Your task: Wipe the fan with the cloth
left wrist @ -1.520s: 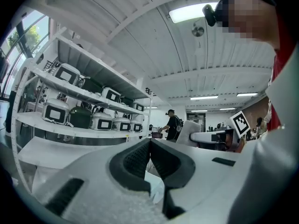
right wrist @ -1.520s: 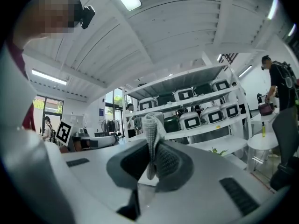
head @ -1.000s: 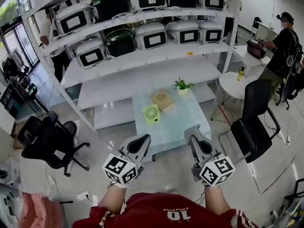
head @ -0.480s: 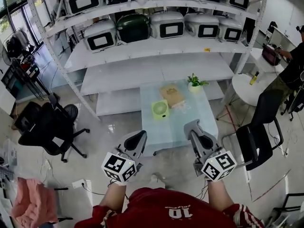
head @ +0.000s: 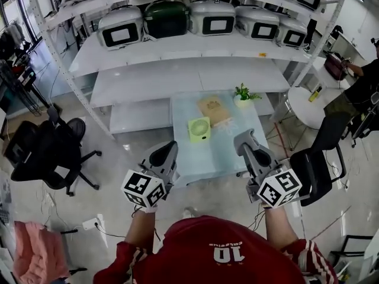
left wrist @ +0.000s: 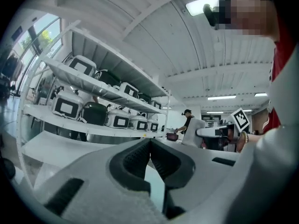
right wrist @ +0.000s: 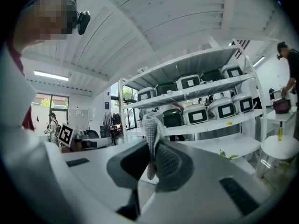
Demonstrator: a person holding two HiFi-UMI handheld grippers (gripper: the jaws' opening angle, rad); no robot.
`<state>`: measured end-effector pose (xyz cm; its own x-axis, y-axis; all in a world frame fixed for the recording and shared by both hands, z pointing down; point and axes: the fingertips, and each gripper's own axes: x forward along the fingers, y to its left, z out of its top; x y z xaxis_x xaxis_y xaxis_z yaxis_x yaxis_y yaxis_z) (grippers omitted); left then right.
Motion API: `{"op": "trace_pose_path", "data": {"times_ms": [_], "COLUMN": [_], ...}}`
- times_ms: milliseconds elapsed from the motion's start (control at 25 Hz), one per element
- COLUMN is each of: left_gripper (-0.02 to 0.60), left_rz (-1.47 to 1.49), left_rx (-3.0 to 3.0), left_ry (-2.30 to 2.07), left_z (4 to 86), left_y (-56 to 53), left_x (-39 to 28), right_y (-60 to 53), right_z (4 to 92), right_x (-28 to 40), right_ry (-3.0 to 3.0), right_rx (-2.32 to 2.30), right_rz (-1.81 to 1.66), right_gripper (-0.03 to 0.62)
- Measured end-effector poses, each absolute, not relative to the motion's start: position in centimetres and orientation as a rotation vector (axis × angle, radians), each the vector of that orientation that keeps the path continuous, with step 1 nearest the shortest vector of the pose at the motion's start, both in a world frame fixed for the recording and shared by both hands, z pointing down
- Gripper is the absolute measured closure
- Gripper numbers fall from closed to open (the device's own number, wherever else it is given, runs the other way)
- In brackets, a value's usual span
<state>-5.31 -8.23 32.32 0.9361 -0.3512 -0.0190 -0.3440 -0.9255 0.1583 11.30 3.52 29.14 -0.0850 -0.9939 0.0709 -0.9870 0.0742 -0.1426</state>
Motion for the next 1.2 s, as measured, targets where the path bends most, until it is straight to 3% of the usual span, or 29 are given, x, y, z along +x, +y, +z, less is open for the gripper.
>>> {"op": "trace_pose_path", "data": {"times_ms": [840, 1200], "left_gripper": [0.581, 0.581], "left_rz": [0.051, 0.14], "left_rx": [2.793, 2.767], "left_ry": [-0.566, -0.684], "left_z": [40.3, 42.7], "left_y": [-10.5, -13.2], "left_x": [-3.7, 0.2], "right_y": [-4.1, -9.3], "right_z": [39.6, 45.5], "right_x": [11.1, 12.9], "right_ry": [2.447, 2.606], "right_rx": [-2.009, -1.83], "right_rz": [-0.604, -0.77], "right_gripper": [0.575, 0.574]}}
